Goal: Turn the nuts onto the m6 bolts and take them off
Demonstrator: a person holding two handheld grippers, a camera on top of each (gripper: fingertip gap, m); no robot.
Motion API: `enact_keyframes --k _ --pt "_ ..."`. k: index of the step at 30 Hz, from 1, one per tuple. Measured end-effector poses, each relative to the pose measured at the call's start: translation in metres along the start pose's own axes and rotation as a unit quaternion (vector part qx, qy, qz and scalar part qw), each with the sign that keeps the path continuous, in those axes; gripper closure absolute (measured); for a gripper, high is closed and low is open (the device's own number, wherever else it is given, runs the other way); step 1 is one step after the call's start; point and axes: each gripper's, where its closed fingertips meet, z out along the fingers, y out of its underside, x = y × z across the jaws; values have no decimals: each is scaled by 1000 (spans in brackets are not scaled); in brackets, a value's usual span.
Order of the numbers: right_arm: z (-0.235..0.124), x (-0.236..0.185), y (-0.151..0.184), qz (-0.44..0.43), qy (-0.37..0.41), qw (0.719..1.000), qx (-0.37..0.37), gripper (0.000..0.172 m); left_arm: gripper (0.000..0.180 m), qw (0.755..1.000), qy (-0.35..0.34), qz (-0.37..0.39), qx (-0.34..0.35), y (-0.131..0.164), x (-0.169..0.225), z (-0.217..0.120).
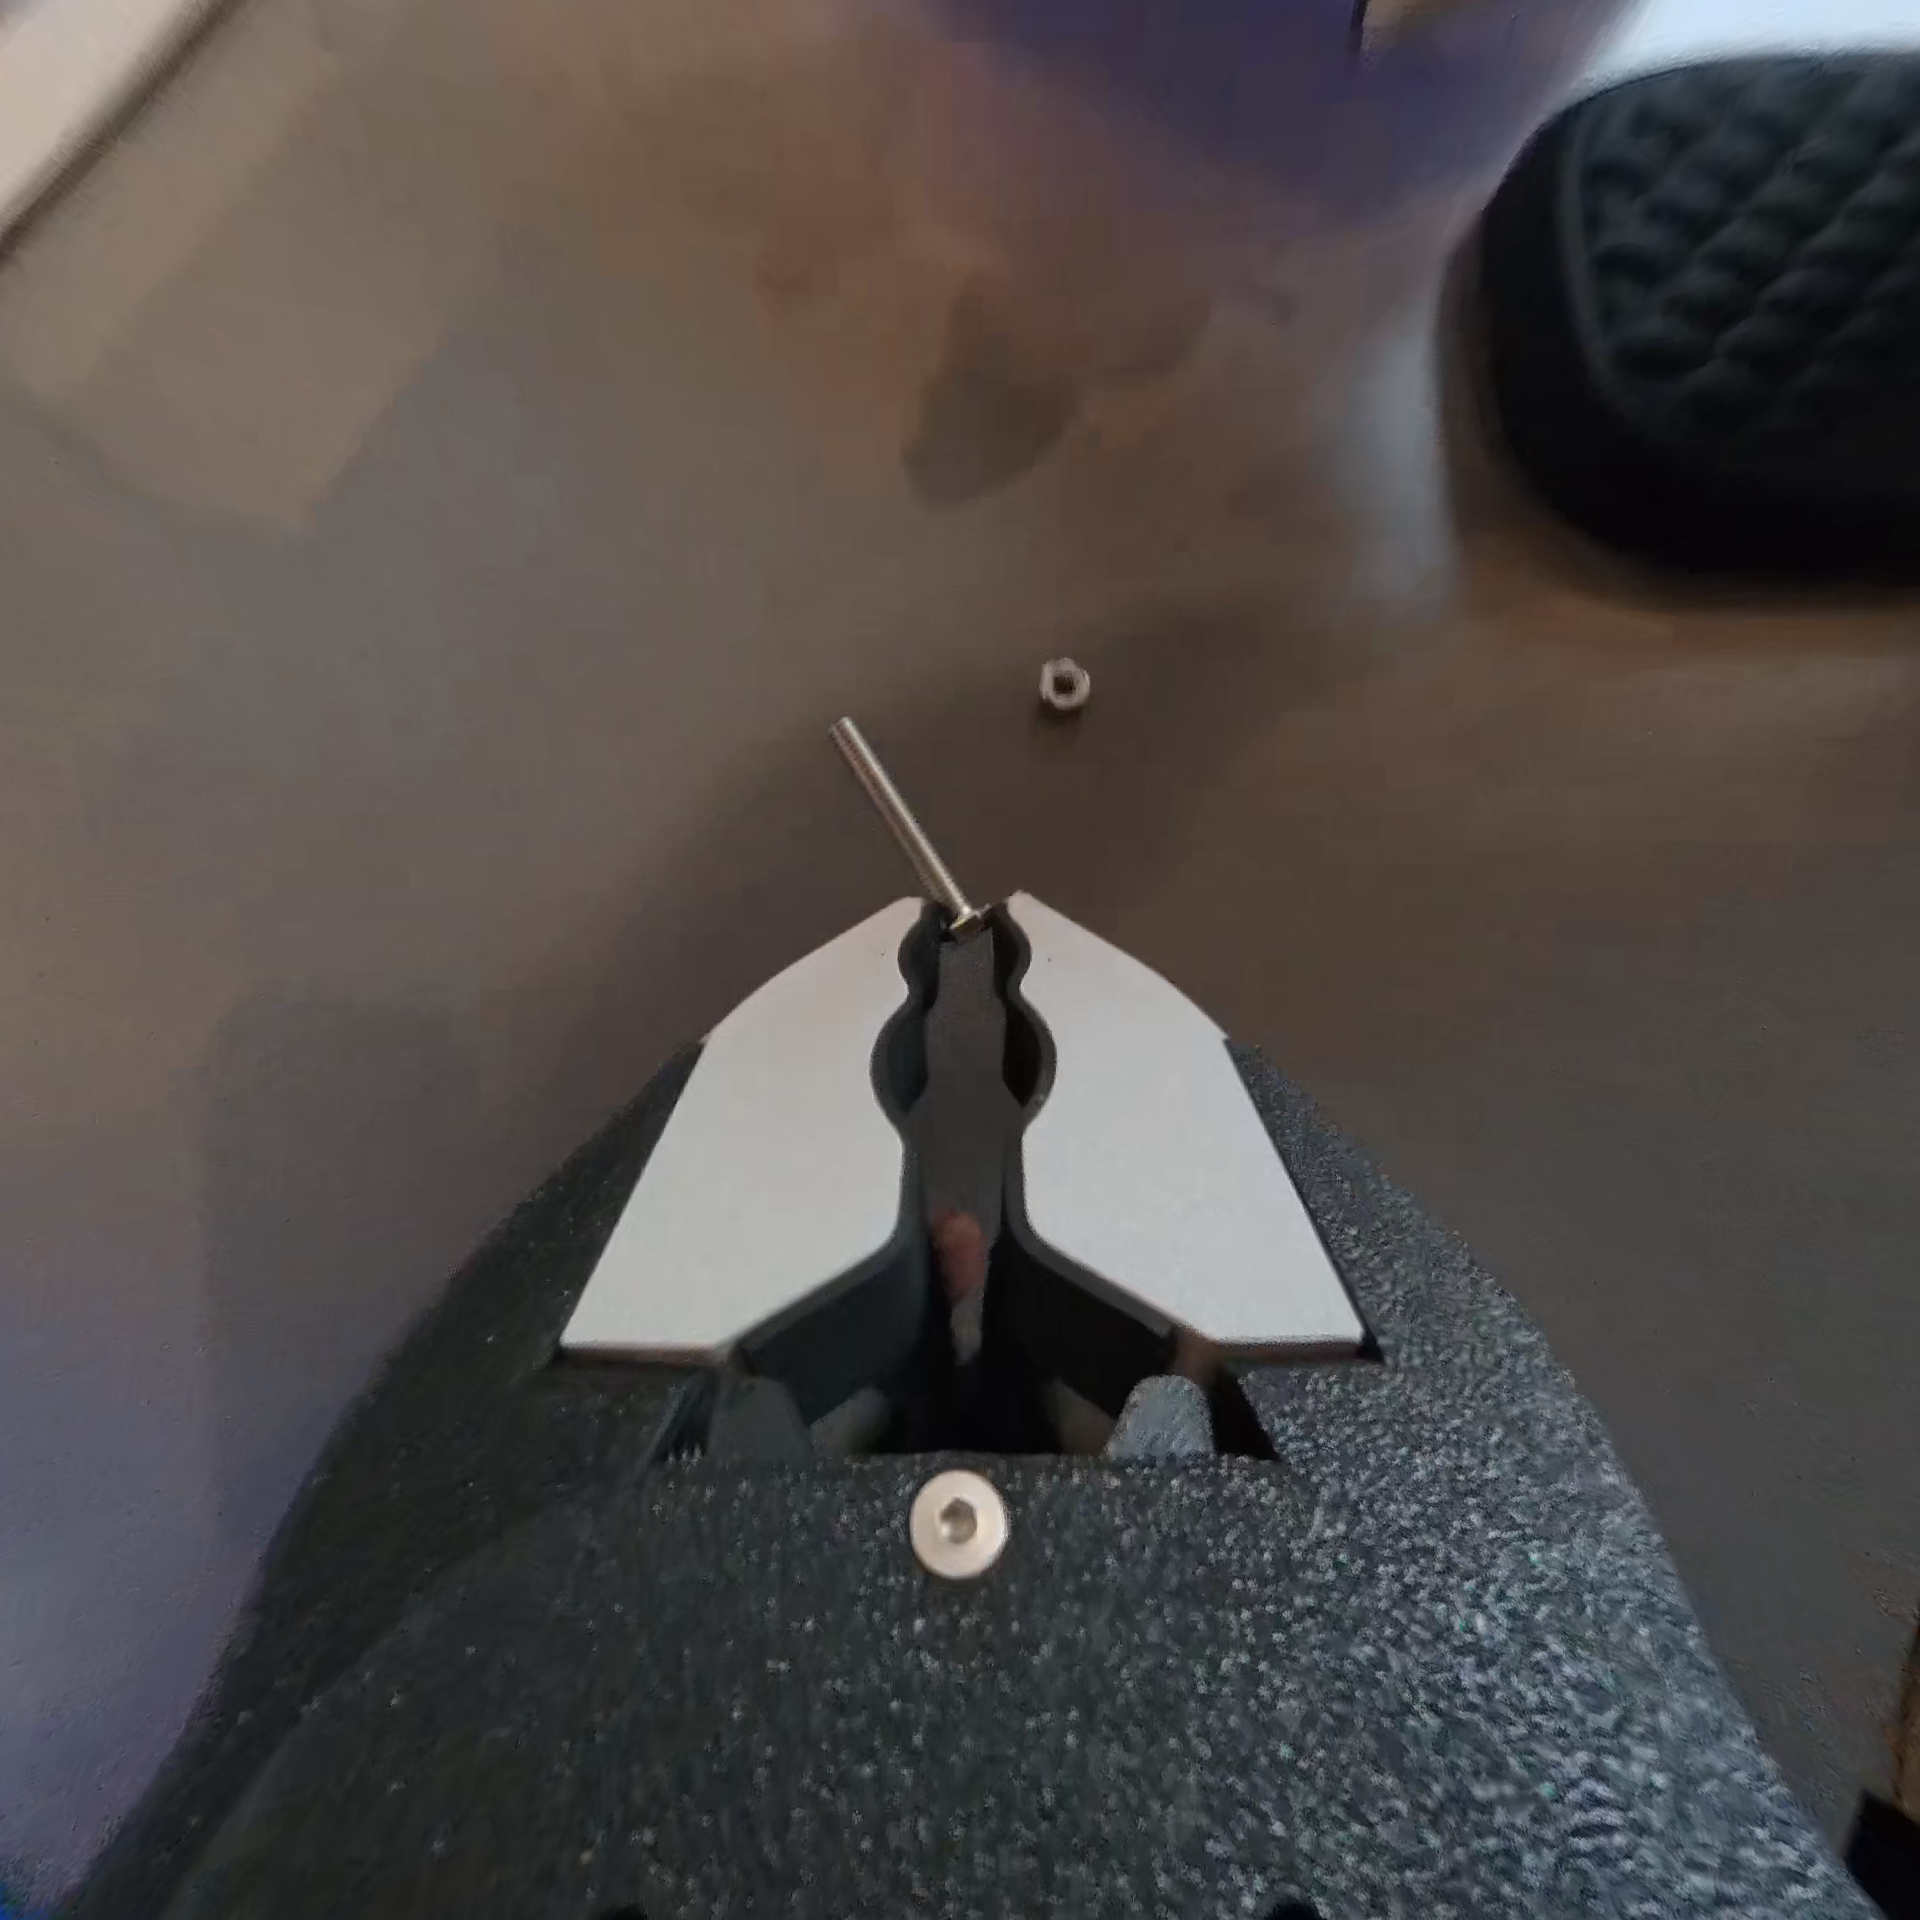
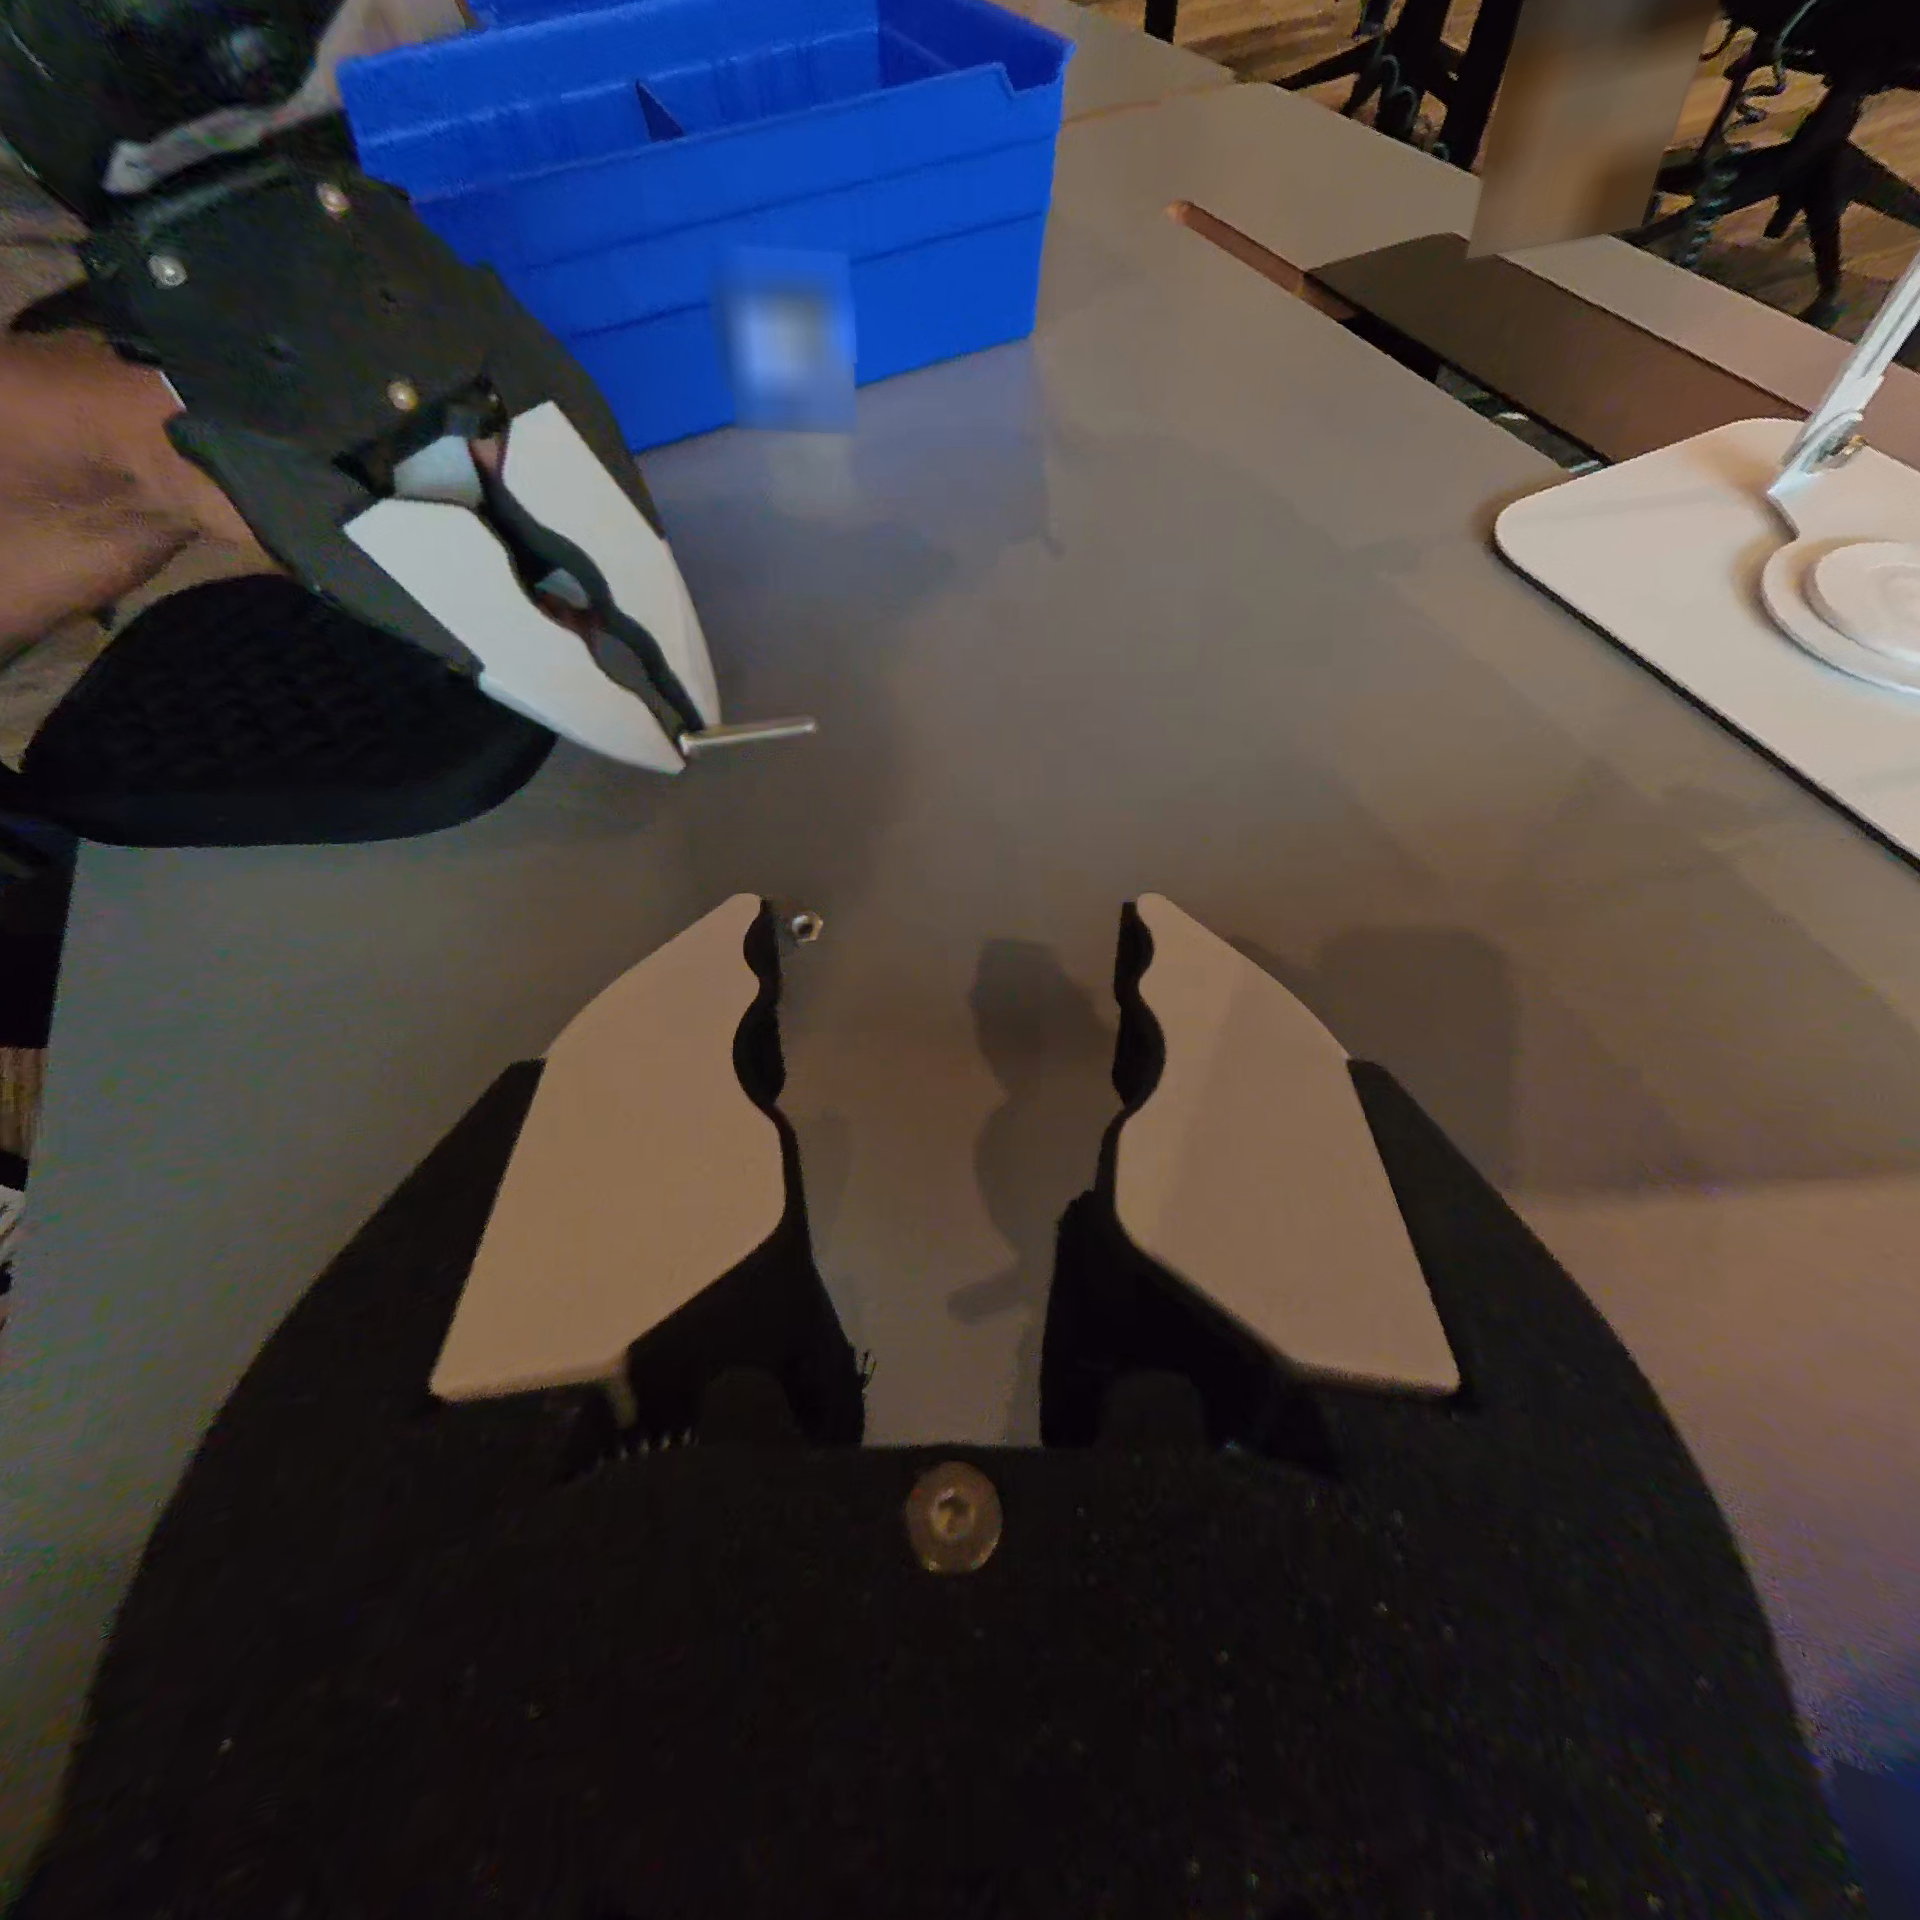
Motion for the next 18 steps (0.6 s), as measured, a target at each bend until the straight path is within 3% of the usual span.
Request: enact_keyframes --k 5,10,14,18 --pt "3 -6 -6 9 -20 1000 21 115 171 986 -16 37 163 -50 -8 -21" --pt "0 -29 -32 -17 -73 992 105 125 171 925 51 86 366 -103 19 -42" --pt "-14 -51 -58 -36 -118 976 182 135 171 885 129 76 440 -114 37 -47" --pt "-15 -67 -69 -5 -168 964 204 140 171 878 140 98 447 -111 47 -44"
